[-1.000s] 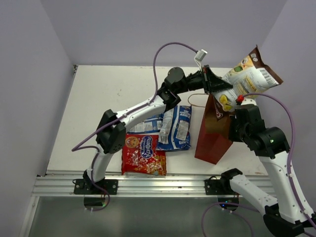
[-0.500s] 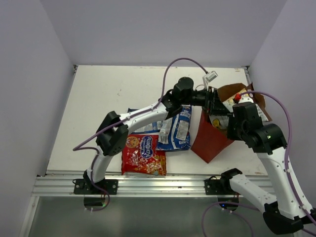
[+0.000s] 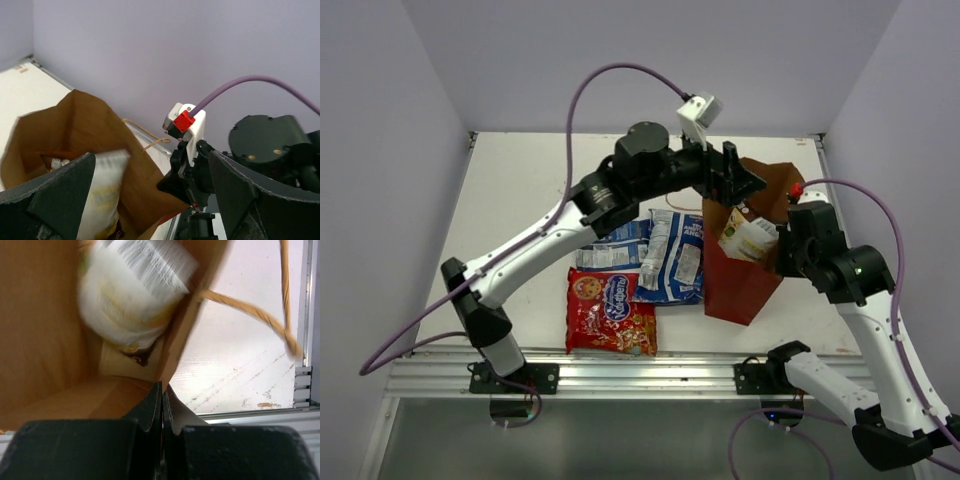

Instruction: Place the snacks into the paper bag

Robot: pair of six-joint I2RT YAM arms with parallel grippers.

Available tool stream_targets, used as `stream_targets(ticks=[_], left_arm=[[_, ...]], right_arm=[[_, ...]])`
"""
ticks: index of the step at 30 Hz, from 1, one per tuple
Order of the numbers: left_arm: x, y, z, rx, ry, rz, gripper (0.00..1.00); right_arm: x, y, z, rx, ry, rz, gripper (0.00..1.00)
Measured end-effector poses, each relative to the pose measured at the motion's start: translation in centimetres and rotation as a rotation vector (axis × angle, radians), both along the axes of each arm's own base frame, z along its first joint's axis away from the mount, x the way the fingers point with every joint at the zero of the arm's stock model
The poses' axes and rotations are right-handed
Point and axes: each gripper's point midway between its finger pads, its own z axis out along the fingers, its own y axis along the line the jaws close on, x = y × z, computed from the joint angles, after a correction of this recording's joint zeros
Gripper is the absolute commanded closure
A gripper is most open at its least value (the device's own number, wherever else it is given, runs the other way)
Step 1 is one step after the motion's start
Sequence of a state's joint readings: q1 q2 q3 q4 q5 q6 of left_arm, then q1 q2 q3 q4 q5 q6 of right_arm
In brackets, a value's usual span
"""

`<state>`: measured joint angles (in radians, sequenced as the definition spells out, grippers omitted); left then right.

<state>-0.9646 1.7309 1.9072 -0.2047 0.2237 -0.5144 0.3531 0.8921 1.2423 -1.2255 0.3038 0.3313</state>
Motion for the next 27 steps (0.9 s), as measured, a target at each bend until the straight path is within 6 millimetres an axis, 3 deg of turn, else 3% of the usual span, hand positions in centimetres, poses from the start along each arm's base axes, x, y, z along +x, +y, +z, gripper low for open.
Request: stream_targets(ticks=[2,4,9,12,14,15,18,20,22,27], left_arm=[[-0.5,1.7,1.9,-0.023,-0.030,0.031,0.03],[-0.8,3.1,1.9,-0.023,-0.035,0.058,0.02],[1.2,5.3,-3.0,0.108,-0.015,0.211,0.00],[3.6,6.8,-9.4,0.245,0.059,0.325,0.00],[5.0,8.3,-15.2,0.332,0.133,0.375,0.00],[5.4,9.7,-19.0,0.394,0.186,0.403,0.00],[4.8,14.5,-29.9,0.587,0.340,0.472,0.00],[3.9,16.1,-33.7,0.666,0.398,0.486,0.00],[3.6,15.9,-34.7,0.676,0.411,0.480,0.00],[4.9,13.0,-33.4,0.551,0.364,0.434,0.00]], right_arm=[[0.3,0.1,0.0,0.000,-0.002,0.003,1.00],[0.5,0.2,-0.1,-0.007,0.003,0.007,1.00],[0.8,0.2,-0.2,-0.013,0.005,0.013,1.00],[0.8,0.2,-0.2,-0.013,0.005,0.014,1.00],[0.8,0.2,-0.2,-0.013,0.005,0.014,1.00],[0.8,0.2,-0.2,-0.013,0.005,0.015,1.00],[0.8,0.3,-0.1,-0.011,0.004,0.016,1.00],[0.7,0.2,-0.1,-0.009,0.001,0.016,1.00],[0.7,0.3,-0.1,-0.009,0.001,0.017,1.00],[0.7,0.3,-0.1,-0.008,0.002,0.018,1.00]])
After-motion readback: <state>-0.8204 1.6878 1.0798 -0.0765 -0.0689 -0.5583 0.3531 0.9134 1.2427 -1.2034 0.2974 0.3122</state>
